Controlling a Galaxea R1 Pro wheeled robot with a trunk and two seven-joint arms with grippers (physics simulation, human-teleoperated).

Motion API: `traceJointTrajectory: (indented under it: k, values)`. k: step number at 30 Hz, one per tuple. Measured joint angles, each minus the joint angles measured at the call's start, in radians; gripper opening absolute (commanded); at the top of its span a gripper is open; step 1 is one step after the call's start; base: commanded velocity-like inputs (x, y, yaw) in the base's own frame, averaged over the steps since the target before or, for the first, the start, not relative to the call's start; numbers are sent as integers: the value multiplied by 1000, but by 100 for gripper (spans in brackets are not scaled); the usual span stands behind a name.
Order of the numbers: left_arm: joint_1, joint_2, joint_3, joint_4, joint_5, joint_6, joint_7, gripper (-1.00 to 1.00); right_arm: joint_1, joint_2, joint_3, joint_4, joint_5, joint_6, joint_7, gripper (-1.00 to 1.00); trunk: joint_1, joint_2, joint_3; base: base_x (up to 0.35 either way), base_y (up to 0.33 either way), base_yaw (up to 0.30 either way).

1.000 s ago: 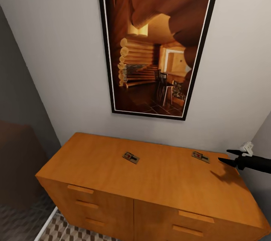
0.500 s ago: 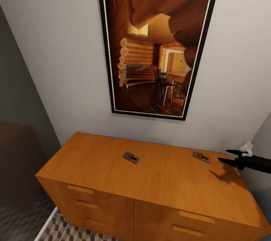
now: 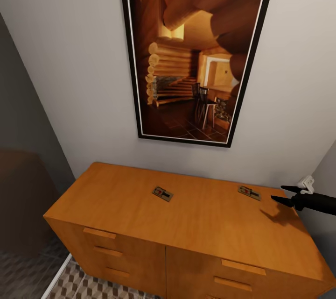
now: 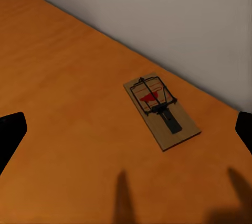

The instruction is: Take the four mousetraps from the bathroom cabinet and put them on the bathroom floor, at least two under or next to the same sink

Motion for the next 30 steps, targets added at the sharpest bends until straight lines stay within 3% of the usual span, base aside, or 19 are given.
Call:
traceJointTrajectory:
  k: [30]
  values:
    - [0,0,0,0,-1,-1,0,100,0,-2,0,0,2,-2,-4,100,0,0,-47,0,0,0]
